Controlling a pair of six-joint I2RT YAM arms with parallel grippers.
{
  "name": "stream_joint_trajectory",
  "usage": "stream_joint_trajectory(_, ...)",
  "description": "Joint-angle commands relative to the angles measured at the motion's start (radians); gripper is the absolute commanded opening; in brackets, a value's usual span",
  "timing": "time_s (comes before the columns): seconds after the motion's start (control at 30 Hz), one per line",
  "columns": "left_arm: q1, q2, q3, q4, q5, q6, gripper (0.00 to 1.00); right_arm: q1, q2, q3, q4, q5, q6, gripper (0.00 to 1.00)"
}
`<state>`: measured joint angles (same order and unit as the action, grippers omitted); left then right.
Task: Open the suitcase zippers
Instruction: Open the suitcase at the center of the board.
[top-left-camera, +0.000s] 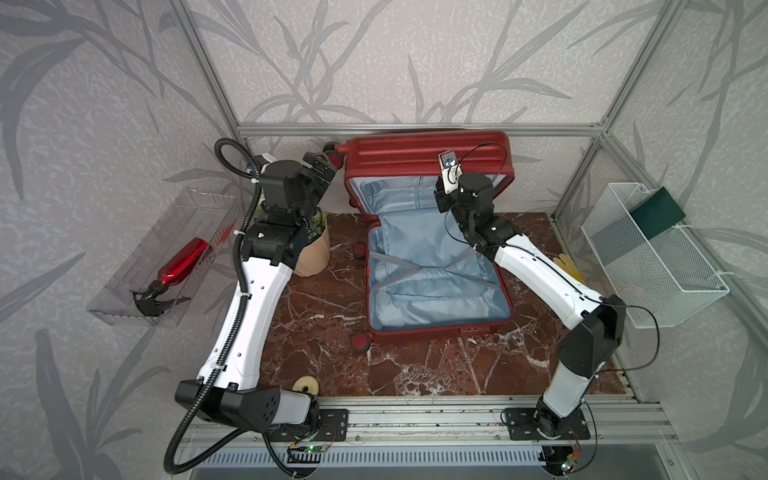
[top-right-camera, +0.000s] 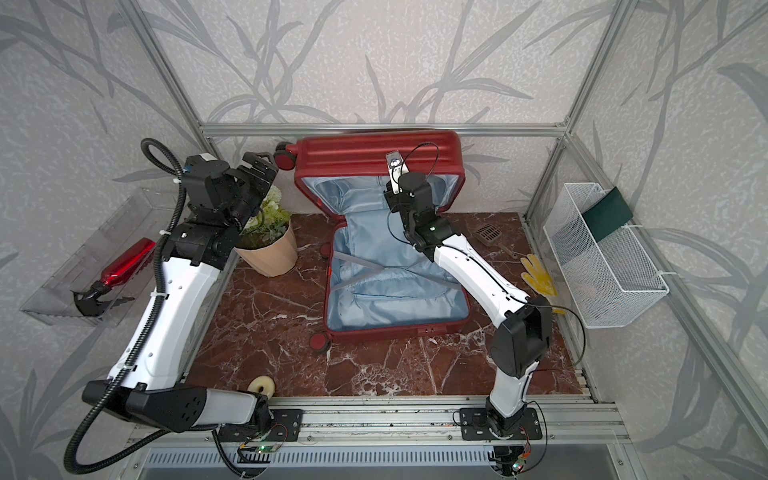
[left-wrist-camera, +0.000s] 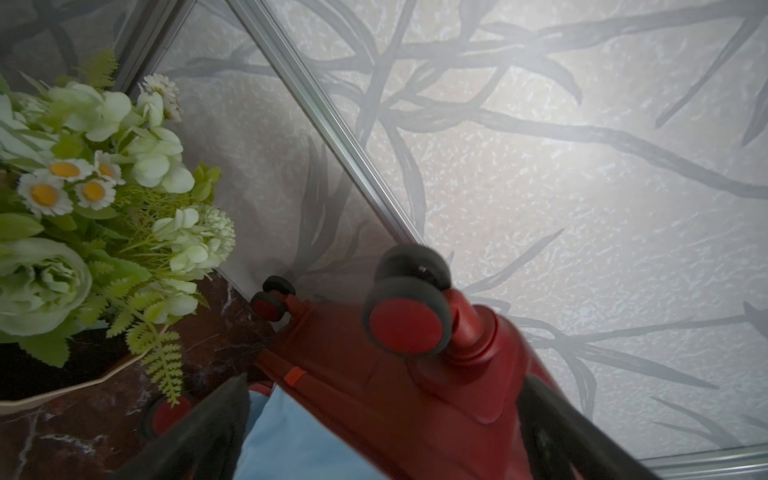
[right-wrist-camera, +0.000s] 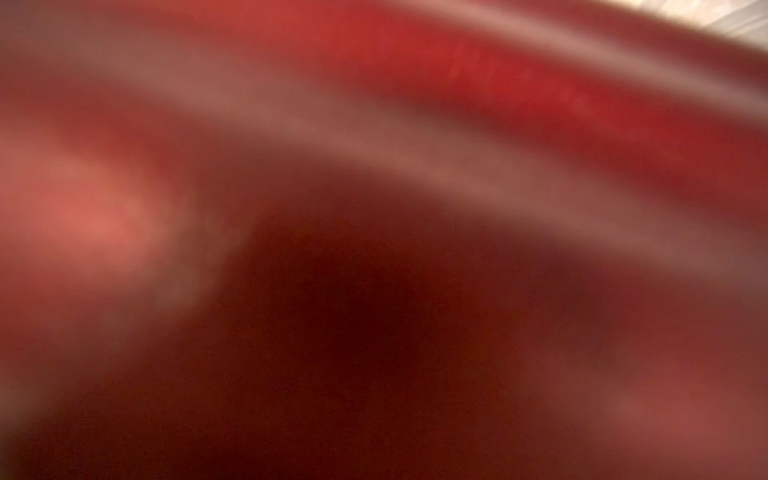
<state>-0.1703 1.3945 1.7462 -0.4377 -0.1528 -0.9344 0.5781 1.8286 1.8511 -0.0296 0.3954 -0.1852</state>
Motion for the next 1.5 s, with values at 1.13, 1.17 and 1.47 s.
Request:
stream_joint_trajectory(1.13, -0.246, -0.118, -0.24, -0.147, 0.055, 0.522, 0.99, -0.153, 0.168, 0.411, -0.362, -0.441, 0.217, 0.64)
stream_joint_trajectory(1.17, -0.245, -0.12, -0.251, -0.141, 0.052, 0.53, 0.99, -0.153, 0.112, 0.309, -0.295, -0.447, 0.217, 0.69)
stream_joint_trajectory(1.47, -0.236, -0.089, -0.288, -0.063, 0.102, 0.519, 0.99, -0.228, 0.217, 0.497, -0.312, -0.47, 0.306, 0.8)
